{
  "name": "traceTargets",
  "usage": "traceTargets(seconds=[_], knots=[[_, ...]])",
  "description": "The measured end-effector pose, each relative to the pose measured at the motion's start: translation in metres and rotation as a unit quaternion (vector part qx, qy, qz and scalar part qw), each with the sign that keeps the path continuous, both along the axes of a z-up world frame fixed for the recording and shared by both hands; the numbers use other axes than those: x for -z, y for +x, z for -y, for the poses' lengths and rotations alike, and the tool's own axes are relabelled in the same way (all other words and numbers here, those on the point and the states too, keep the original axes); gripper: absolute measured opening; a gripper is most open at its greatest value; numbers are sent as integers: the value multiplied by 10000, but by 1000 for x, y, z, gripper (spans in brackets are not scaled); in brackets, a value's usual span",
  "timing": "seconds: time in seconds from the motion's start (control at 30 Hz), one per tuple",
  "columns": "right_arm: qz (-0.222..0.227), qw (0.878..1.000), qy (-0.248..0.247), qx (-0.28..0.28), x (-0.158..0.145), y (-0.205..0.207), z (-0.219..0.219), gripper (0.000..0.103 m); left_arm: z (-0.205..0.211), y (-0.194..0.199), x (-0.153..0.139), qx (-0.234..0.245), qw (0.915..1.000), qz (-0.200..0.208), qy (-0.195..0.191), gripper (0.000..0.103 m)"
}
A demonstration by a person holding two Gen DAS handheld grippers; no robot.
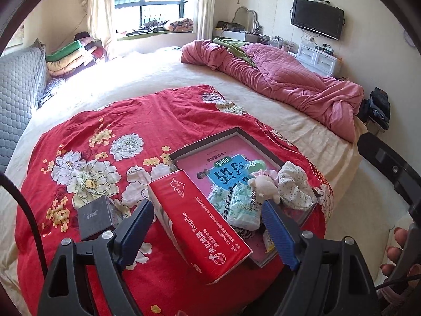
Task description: Organize soft objects
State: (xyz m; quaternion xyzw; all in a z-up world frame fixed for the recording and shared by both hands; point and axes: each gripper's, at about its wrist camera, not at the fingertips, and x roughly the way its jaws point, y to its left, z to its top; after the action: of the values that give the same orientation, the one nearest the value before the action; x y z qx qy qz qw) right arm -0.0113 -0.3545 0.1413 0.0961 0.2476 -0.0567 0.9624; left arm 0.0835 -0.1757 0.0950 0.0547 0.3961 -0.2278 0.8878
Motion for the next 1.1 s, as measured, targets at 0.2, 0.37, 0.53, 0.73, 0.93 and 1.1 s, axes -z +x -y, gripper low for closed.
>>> traceTargets(seconds=[0.2, 0.37, 0.53, 0.73, 0.93, 1.1], knots=[[74, 9997, -78, 225, 0, -3, 2, 79, -17, -8, -2, -130, 9999, 67, -25, 83], [543, 9984, -109, 119, -23, 3, -16, 79, -41, -9, -16, -367, 9990, 255, -100, 83], [989, 9949, 77, -157, -46, 19, -51, 79, -79, -10, -35, -724, 9962, 481, -76, 83], [779, 9942, 627, -388, -35, 24, -91, 79, -118, -11, -41, -1022, 9933, 531, 45, 83], [226, 9980, 579, 83, -2, -6, -92, 79, -121, -24, -25, -934, 9947, 423, -9, 83], [-329, 9984, 278, 372, 21, -25, -78, 79, -108, -35, -12, -764, 9967, 274, -56, 83]])
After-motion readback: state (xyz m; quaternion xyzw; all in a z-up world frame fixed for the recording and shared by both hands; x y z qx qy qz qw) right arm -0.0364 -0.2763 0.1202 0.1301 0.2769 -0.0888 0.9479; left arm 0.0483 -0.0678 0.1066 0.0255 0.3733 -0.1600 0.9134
